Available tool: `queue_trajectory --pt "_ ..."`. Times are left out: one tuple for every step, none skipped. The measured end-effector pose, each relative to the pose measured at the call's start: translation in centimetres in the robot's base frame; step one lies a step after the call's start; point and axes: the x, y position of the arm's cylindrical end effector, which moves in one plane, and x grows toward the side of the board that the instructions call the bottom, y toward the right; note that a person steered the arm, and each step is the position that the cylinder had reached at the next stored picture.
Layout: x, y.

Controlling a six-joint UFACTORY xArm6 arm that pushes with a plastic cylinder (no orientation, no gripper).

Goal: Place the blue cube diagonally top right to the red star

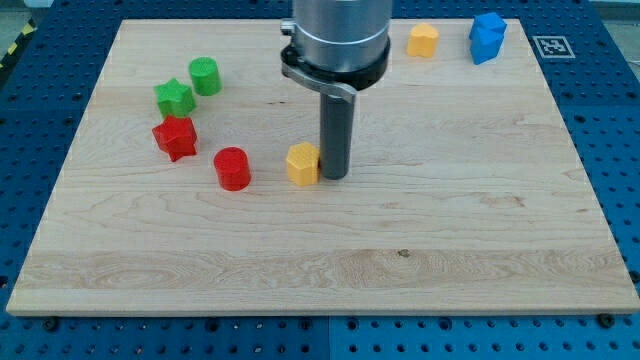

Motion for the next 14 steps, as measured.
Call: queue_trajectory --pt "0.6 -0.8" --pt "1.5 4.0" --pt "1.6 11.4" --pt "1.6 17.8" --pt "0.8 22.6" --pt "-2.8 26.3" --pt "-7.7 29.3" --pt "-13.6 31.1" --pt "-19.1 31.1" --pt "-24.4 28.9" --pt "-25.5 28.3" --pt "-25.5 27.5" --pt "-25.5 25.9" --pt "-25.5 24.4"
